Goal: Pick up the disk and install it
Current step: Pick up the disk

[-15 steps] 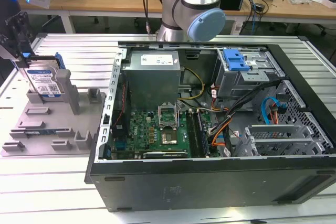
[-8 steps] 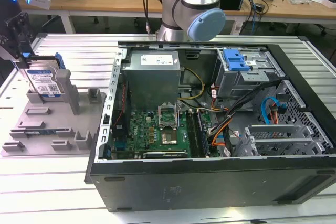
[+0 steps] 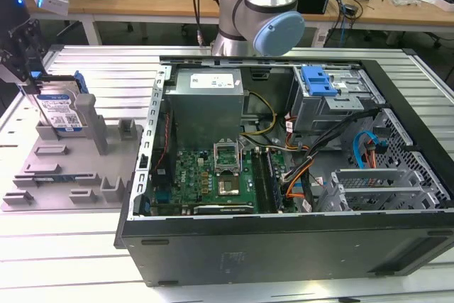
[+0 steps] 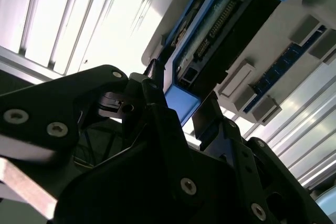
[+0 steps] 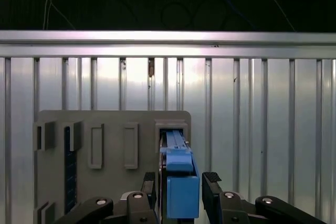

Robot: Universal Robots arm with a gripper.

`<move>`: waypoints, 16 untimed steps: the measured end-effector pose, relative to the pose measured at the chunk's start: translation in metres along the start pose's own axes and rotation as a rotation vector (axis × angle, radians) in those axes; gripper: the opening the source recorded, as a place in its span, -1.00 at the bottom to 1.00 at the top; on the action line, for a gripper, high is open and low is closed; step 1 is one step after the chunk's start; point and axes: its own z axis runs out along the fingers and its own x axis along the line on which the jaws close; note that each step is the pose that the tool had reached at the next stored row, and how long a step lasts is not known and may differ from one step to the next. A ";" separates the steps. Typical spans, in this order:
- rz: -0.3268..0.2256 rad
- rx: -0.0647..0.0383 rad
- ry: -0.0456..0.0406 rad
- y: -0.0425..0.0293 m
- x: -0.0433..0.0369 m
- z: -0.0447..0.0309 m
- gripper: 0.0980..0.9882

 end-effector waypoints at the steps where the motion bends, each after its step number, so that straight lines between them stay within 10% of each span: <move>1: 0.001 0.000 0.0000 0.0000 0.0000 0.0009 -0.14; 16: 0.013 0.000 -0.0002 -0.0001 0.0002 0.0070 -0.34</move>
